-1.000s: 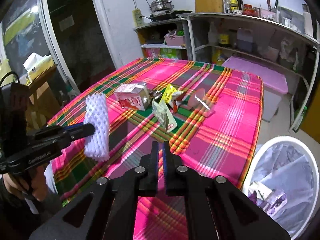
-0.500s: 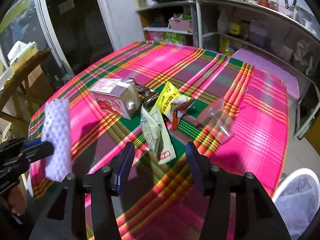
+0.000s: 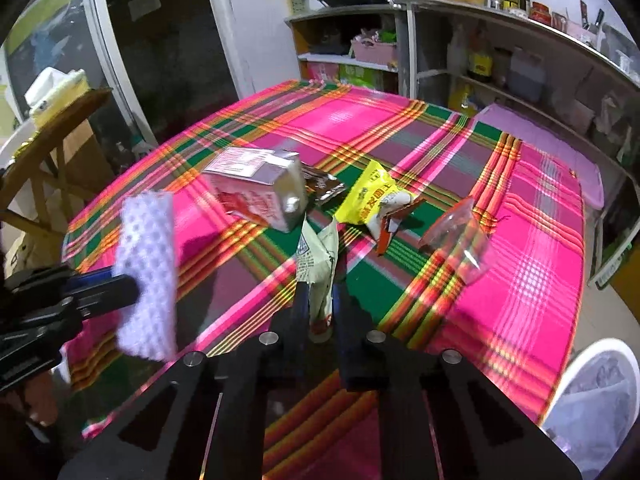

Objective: Collect trash
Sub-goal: 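Carry foam net and beige wrapper over the bin and open both tools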

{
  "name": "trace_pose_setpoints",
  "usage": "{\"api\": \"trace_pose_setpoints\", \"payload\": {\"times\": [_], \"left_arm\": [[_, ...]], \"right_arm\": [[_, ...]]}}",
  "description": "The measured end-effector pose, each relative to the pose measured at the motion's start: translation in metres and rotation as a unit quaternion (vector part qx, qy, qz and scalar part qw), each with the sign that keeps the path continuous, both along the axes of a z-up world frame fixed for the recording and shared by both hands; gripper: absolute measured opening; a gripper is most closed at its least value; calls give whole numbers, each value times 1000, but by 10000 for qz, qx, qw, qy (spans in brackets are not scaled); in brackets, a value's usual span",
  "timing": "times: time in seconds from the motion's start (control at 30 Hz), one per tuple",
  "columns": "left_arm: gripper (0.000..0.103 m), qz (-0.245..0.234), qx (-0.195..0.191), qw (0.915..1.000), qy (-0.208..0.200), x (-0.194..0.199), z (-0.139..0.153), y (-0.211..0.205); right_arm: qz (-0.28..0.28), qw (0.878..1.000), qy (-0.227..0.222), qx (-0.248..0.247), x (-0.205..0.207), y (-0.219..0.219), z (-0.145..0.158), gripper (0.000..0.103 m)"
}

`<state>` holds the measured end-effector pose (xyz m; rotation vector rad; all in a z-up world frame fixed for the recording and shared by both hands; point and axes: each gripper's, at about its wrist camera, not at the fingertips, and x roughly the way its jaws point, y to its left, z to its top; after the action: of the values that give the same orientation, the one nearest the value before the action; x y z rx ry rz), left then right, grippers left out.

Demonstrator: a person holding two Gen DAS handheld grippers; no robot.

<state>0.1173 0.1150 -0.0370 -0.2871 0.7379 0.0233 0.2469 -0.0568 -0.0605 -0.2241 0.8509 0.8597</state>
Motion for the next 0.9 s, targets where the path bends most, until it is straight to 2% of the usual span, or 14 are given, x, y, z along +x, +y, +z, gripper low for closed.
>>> {"api": "trace_pose_setpoints", "payload": {"times": [0.37,0.63,0.9], "left_arm": [[10,-363,70,9992,-172,-15,19,-36],[11,-730,195,9964,-381,-23,36,-74],[11,-1056,273,9930,-450,-21,45,-106]], "right_arm": [[-732,9955,-181,570,-55,-71,33,12],[-1307,9872,-510,758,-87,-114,56,12],[-1715,9796,-583,870,-103,-148,64,12]]}}
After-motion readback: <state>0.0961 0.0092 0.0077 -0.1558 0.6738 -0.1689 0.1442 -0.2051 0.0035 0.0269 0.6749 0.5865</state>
